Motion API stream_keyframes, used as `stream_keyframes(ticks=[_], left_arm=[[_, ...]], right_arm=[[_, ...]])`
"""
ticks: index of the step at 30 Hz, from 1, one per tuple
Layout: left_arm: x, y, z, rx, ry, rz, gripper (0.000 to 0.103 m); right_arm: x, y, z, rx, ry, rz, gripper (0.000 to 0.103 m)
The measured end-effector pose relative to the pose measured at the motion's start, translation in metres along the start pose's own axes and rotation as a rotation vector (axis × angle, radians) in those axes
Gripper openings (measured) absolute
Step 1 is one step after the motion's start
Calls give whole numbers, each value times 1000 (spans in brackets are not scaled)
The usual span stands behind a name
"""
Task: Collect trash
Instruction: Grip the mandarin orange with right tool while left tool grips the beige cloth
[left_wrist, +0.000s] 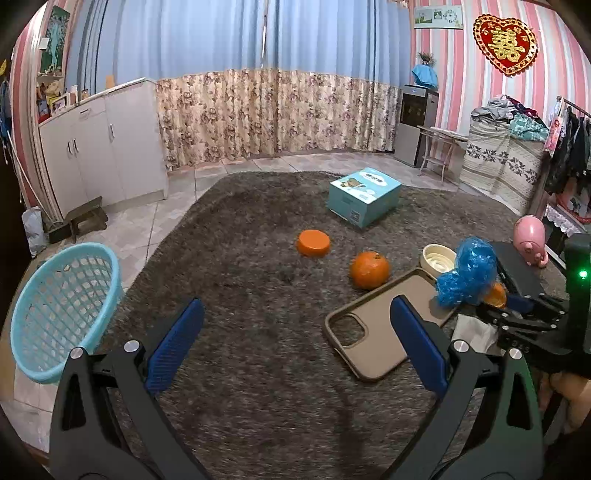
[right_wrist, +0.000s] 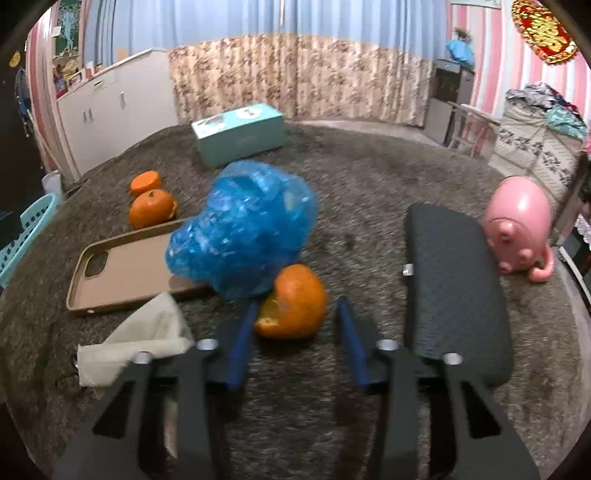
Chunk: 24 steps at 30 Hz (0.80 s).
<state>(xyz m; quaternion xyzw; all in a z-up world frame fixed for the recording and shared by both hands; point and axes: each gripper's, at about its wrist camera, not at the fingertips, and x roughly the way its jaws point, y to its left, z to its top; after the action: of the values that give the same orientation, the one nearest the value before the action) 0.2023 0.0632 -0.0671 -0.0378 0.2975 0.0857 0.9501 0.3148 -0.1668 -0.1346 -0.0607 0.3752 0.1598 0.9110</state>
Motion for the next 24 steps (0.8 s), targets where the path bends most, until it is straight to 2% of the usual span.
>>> stream_keyframes(ticks=[3, 13, 20, 21, 22, 23, 24], left_arm=[[1, -8, -2, 9, 7, -10, 98], [10, -50, -12, 42, 56, -103, 98], [28, -96, -33, 107, 166, -259, 97], [32, -102, -36, 127, 192, -274, 93], [35, -106, -39, 142, 205, -279, 77], [38, -110, -41, 161, 222, -299, 69], [40, -112, -43, 169, 237, -325, 55]], right_arm=[[-8, -2, -1, 19, -28, 12, 29], [-54, -44, -23, 152, -104, -35, 28], [-66, -69, -42, 204, -89, -72, 28], [-66, -72, -45, 217, -87, -75, 28], [-67, -74, -47, 225, -86, -76, 28], [-66, -76, -48, 234, -83, -76, 28], [-66, -77, -49, 235, -81, -77, 28]])
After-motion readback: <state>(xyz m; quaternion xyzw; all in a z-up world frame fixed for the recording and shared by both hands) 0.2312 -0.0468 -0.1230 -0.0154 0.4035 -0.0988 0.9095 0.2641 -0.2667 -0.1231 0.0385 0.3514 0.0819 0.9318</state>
